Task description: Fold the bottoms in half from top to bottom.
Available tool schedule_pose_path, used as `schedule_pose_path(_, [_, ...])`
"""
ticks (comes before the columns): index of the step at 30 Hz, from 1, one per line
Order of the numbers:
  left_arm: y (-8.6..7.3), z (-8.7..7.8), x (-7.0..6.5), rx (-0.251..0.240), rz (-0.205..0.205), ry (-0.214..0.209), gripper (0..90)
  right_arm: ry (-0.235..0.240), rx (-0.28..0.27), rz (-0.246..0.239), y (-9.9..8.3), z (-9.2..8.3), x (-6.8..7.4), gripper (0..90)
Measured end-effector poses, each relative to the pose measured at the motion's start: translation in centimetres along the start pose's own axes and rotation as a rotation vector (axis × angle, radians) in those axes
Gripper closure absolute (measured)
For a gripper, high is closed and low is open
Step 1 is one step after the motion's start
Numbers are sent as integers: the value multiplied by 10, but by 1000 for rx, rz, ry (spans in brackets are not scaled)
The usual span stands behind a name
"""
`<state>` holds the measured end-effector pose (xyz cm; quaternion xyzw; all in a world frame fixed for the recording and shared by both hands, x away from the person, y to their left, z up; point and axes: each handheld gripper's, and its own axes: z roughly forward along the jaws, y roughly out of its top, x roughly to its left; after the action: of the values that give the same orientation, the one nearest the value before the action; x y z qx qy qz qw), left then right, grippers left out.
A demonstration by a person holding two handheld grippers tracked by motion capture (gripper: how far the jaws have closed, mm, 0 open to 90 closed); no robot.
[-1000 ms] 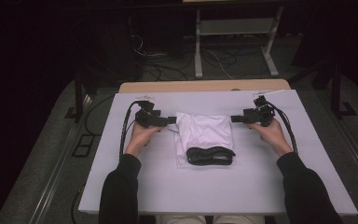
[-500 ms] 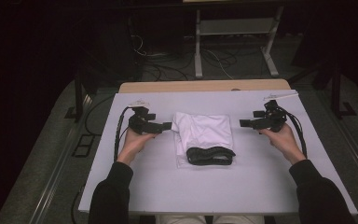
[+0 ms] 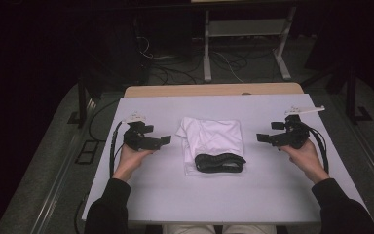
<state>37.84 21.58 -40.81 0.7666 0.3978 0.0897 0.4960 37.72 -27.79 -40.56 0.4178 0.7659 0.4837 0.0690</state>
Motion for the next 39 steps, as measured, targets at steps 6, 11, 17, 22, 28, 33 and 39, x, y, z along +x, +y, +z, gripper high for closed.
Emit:
schedule_pose_path(6, [-4, -12, -12, -31, 28, -23, 0, -5, -15, -14, -7, -5, 9, 0])
schedule_pose_path(11, [-11, -21, -21, -47, 42, -24, 0, -6, -17, -28, -12, -9, 17, 0])
schedule_pose_path(17, [-23, -30, -32, -50, 51, -32, 0, -10, -16, -44, -22, -15, 25, 0])
schedule_pose_path(22, [-34, -37, -41, -60, 64, -32, 0, -13, -20, -43, -30, -22, 29, 0])
schedule_pose_path(28, [-43, -41, -44, -59, 63, -29, 0, -15, -26, -54, -41, -29, 34, 0])
schedule_pose_path(33, [-48, -45, -44, -72, 63, -19, 0, -19, -39, -83, -48, -36, 41, 0])
schedule_pose_path(39, [-54, -48, -42, -72, 62, -13, 0, -36, -18, -93, -56, -36, 43, 0])
